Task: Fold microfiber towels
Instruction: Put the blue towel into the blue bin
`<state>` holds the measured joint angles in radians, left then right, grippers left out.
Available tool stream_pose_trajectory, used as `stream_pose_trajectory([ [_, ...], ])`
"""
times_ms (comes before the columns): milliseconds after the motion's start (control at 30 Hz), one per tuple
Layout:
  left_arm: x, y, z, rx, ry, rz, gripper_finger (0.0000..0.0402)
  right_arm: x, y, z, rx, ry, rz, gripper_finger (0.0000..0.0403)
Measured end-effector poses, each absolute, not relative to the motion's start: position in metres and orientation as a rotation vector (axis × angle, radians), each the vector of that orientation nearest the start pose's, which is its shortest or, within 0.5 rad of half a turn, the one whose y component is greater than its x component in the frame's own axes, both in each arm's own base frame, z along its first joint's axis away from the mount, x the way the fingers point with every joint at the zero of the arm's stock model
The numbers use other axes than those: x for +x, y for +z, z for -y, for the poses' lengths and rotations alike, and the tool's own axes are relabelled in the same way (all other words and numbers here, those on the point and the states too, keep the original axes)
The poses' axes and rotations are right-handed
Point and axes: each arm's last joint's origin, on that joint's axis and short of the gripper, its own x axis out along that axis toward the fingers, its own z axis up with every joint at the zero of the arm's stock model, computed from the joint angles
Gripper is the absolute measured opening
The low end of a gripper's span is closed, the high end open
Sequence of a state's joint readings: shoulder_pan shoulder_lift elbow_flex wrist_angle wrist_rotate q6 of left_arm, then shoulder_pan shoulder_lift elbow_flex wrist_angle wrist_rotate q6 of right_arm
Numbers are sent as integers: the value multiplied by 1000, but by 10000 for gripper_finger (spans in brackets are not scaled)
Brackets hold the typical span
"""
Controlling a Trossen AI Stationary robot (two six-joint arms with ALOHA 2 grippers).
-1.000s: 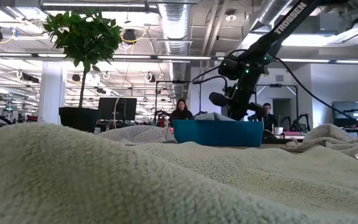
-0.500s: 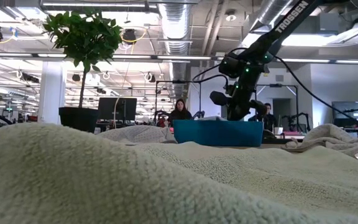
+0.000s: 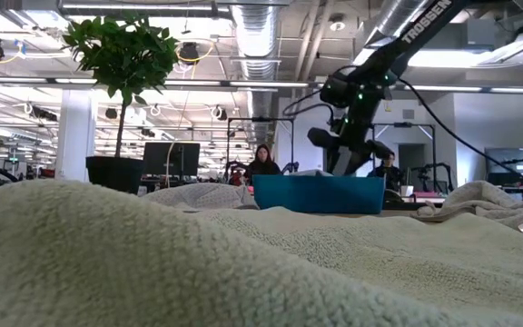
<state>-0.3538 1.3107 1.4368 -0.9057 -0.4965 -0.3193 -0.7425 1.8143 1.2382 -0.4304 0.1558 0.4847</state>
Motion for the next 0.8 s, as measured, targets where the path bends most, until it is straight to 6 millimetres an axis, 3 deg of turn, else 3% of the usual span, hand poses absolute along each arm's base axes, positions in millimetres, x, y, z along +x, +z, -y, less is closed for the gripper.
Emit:
stream_pose_trajectory([
  [133, 242, 383, 75, 16, 249, -685, 132, 284, 218, 249, 641, -863, -752, 233],
  [233, 242, 382, 75, 18, 252, -694, 132, 298, 222, 240, 603, -679, -737, 227],
  [300, 241, 382, 74, 21, 254, -700, 132, 302, 222, 234, 584, -648, -743, 224],
  [500, 241, 382, 74, 21, 254, -699, 132, 314, 200, 231, 598, -619, -806, 219],
  [633, 241, 382, 74, 23, 258, -698, 132, 313, 173, 232, 658, -612, -911, 219],
  [800, 241, 382, 74, 24, 261, -698, 132, 314, 162, 234, 676, -613, -955, 217],
])
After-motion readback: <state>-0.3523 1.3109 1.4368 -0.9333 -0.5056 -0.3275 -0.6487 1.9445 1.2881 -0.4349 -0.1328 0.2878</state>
